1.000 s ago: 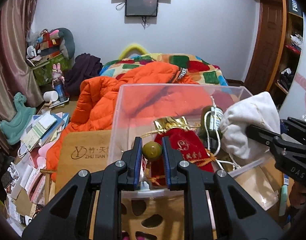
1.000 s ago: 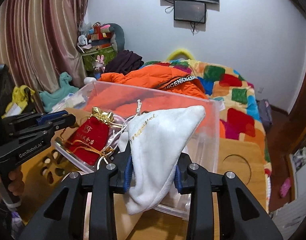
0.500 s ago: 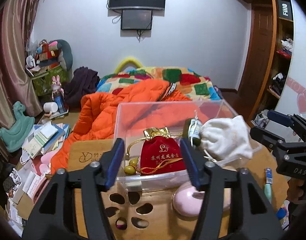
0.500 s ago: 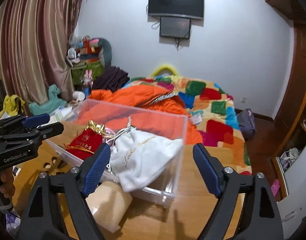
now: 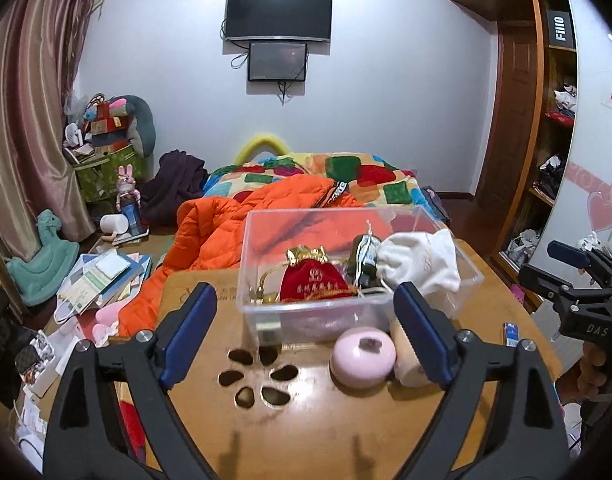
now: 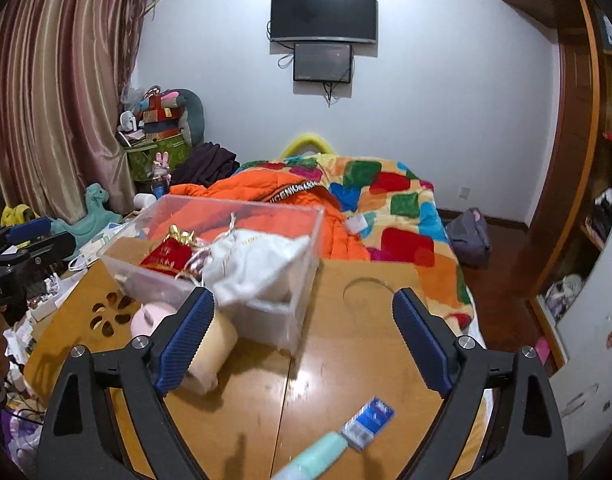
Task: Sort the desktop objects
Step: 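Move both grippers toward the pink round container and tan cylindrical container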
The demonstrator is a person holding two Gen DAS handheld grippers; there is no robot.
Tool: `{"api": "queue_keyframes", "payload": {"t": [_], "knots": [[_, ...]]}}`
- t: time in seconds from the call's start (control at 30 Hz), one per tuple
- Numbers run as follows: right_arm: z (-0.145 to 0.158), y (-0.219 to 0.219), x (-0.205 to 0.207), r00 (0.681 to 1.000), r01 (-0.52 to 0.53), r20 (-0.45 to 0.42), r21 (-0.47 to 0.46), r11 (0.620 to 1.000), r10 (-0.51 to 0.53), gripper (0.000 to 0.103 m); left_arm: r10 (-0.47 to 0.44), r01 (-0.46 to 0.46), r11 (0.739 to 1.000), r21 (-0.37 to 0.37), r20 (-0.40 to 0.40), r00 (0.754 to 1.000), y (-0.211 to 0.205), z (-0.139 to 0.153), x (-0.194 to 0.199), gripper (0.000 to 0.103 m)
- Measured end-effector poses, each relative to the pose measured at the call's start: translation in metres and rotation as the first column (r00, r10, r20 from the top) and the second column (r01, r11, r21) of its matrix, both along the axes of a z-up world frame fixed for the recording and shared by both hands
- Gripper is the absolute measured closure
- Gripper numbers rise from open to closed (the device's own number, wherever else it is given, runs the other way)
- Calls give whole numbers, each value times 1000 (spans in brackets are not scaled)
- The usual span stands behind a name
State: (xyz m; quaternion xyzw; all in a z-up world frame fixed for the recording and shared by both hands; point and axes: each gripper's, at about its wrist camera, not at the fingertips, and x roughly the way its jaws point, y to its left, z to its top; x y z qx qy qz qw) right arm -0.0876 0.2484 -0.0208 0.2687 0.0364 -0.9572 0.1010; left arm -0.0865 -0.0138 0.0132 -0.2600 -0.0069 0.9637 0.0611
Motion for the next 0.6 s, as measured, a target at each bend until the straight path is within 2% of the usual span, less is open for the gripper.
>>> {"api": "queue_keyframes", "payload": {"t": [0.17,0.3,0.47,0.6], "knots": [[-18,1,7,997,-40,68,-47,998,43,13,8,-8,1000,1,32,999,-1,-15,10,12],[-35,-9,12,992,-73,104,-7,997,73,13,7,-7,1000,-1,80,997,-1,-34,16,12],[-52,-1,20,991,-48,128,28,998,44,13,3,0,1000,-20,127,992,2,-59,24,12],[-62,12,21,984,-45,170,-40,998,51,13,6,-2,1000,-23,167,986,4,-79,22,12]]}}
